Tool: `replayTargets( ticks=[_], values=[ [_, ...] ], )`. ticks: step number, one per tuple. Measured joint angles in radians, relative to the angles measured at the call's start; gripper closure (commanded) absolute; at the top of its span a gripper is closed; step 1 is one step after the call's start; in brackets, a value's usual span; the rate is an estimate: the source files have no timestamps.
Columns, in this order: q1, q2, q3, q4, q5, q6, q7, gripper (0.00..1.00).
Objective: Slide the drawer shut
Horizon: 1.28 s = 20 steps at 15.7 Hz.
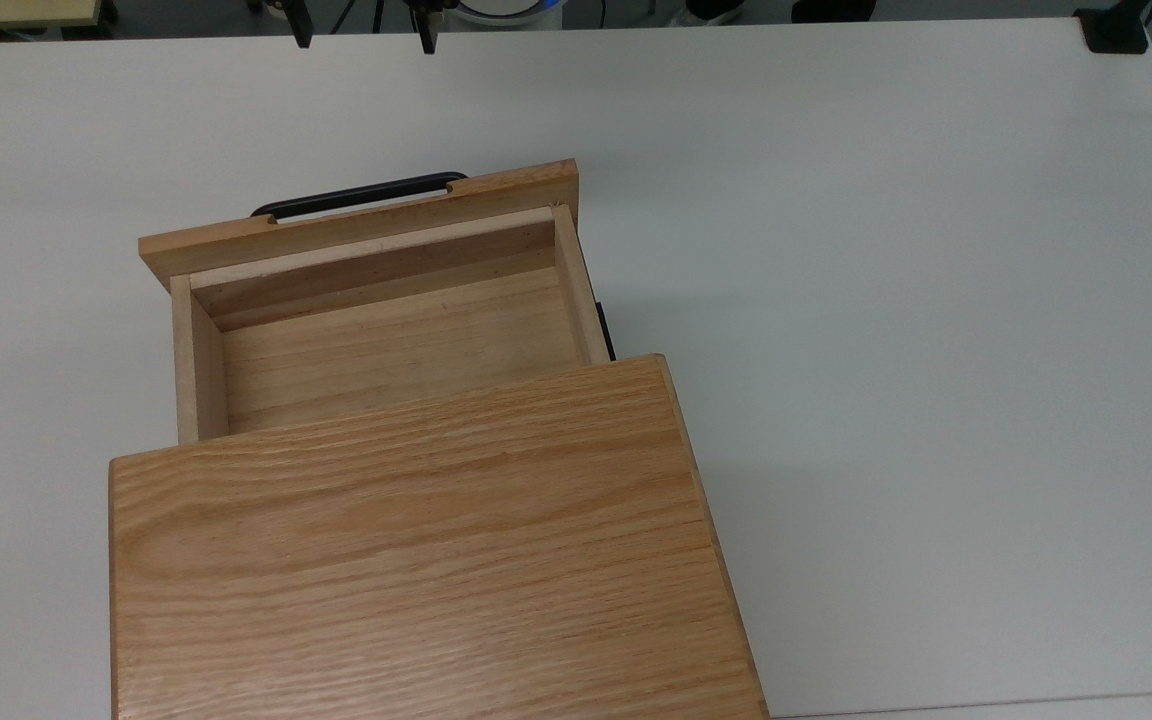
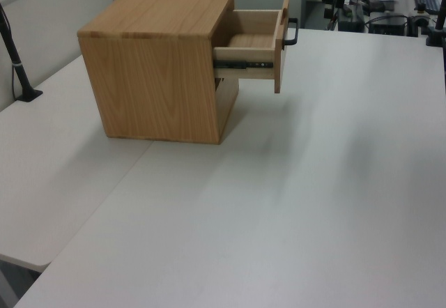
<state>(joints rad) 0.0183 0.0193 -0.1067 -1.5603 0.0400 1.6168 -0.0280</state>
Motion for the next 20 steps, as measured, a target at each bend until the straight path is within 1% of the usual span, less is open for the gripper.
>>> replayTargets(
  ticks=[17,20],
  values=[
    [0.000,0.000,0.001,-0.003,0.000,0.000,0.002,0.00],
    [0.000,0.000,0.001,-0.003,0.000,0.000,-0.032,0.00]
  ],
)
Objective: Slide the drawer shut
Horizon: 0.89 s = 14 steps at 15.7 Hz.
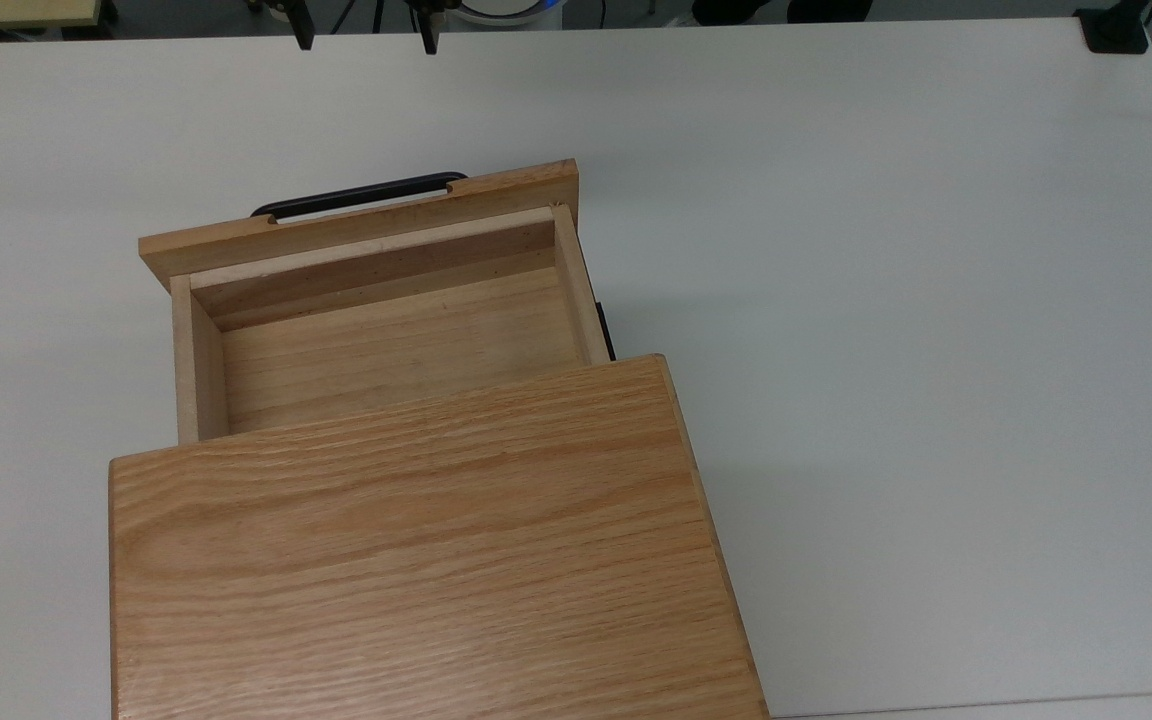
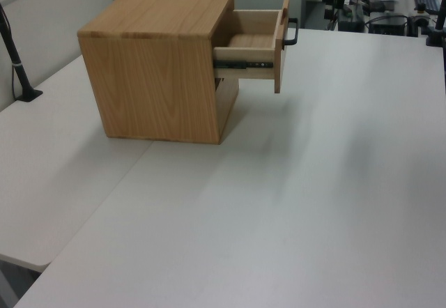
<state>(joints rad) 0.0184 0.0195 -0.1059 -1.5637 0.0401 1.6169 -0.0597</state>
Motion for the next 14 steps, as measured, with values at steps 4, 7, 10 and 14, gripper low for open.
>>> replayTargets(
  ticks=[4,7,10,14],
  values=[
    [0.000,0.001,-0.001,-0.009,0.000,0.000,-0.130,0.00],
    [-0.001,0.003,-0.002,-0.016,-0.012,0.000,-0.195,0.10],
    [-0.002,0.021,-0.002,-0.022,-0.016,0.016,-0.213,0.67],
    [-0.001,0.063,-0.002,-0.024,-0.016,0.086,-0.186,0.93]
  ],
)
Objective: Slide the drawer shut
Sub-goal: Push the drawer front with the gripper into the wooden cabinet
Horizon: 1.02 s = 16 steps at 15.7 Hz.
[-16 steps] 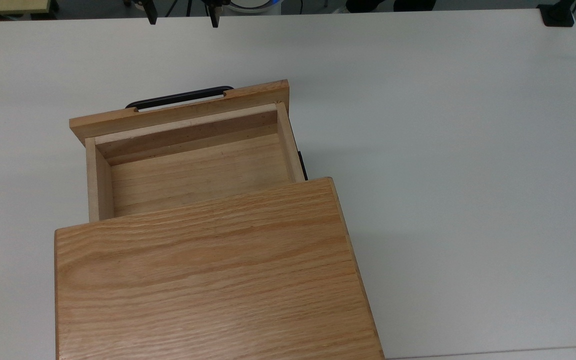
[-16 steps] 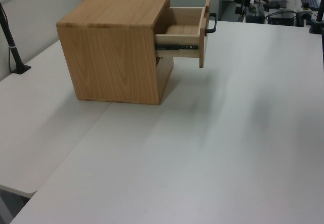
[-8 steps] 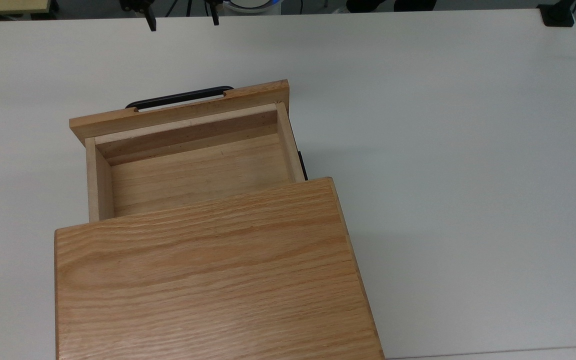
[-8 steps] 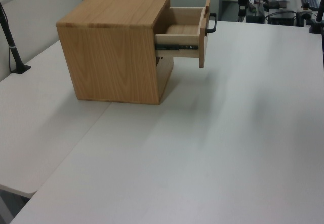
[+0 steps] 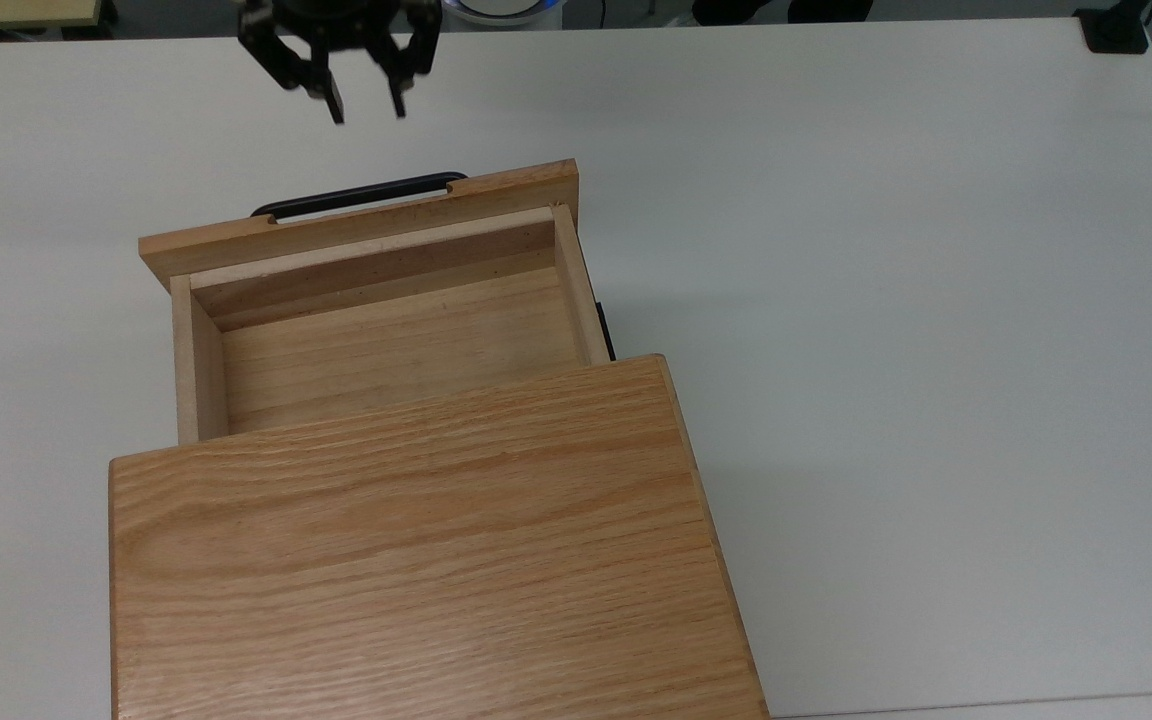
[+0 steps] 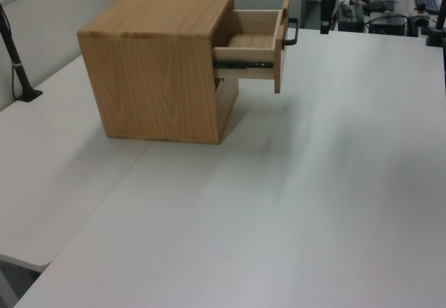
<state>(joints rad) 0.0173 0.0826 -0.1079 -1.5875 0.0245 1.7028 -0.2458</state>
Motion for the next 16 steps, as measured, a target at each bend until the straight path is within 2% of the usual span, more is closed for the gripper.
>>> replayTargets(
  ticks=[2,9,16],
  values=[
    [0.001,0.024,0.002,0.000,0.000,0.050,0.070,1.00],
    [0.023,0.079,0.005,0.000,0.000,0.212,0.277,1.00],
    [0.027,0.164,0.005,0.044,-0.007,0.369,0.334,1.00]
  ],
)
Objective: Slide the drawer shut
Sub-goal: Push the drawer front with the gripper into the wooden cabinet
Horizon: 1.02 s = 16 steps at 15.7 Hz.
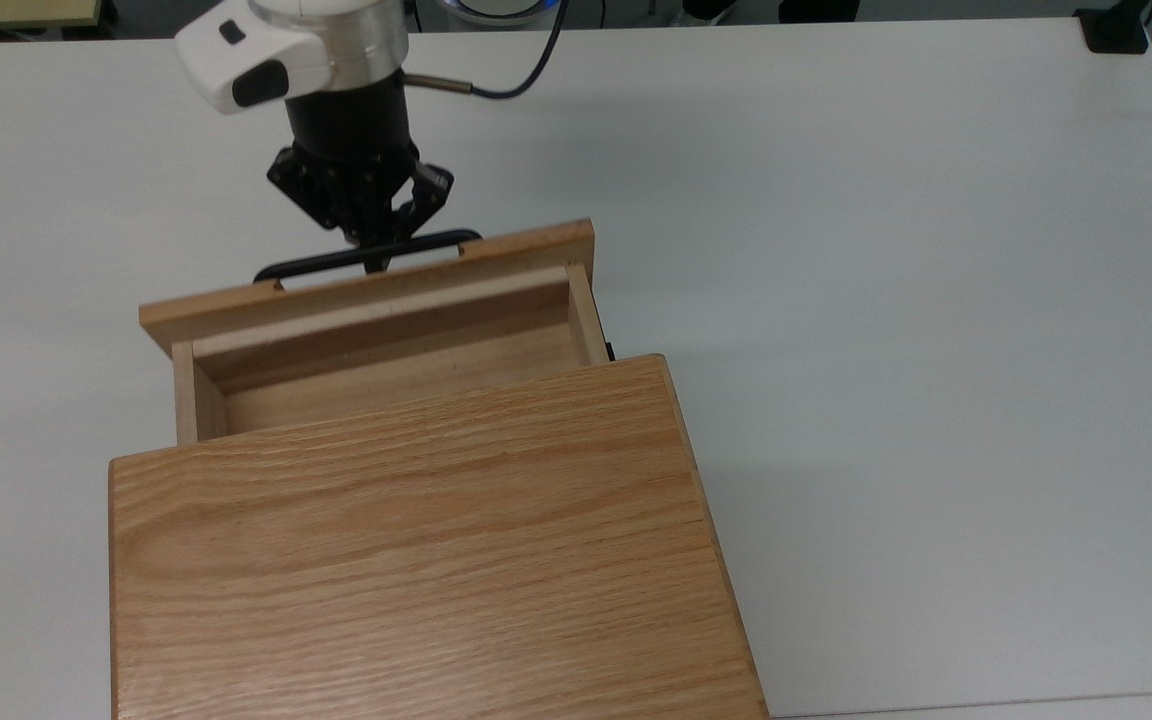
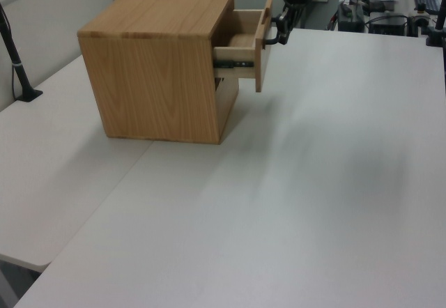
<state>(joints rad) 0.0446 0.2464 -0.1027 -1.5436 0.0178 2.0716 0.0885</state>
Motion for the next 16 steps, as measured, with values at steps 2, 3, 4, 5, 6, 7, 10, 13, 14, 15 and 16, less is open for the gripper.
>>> replayTargets(
  ticks=[2,3,4,5,6,7,10,13,14,15,16],
  values=[
    [0.001,0.034,0.000,0.037,-0.001,0.042,0.001,1.00],
    [0.001,0.048,0.000,0.056,-0.001,0.056,0.002,1.00],
    [0.001,0.062,0.000,0.076,-0.001,0.063,0.007,1.00],
    [0.002,0.077,0.000,0.100,-0.004,0.066,0.018,1.00],
    [0.002,0.093,0.000,0.125,-0.010,0.068,0.027,1.00],
    [0.004,0.109,0.000,0.150,-0.022,0.073,0.039,1.00],
    [0.019,0.150,0.000,0.185,-0.066,0.146,0.086,1.00],
    [0.028,0.184,0.000,0.197,-0.120,0.224,0.141,1.00],
    [0.029,0.193,0.000,0.199,-0.126,0.243,0.154,1.00],
    [0.030,0.200,0.000,0.201,-0.128,0.252,0.164,1.00],
    [0.030,0.204,0.000,0.204,-0.131,0.255,0.174,1.00]
  ],
)
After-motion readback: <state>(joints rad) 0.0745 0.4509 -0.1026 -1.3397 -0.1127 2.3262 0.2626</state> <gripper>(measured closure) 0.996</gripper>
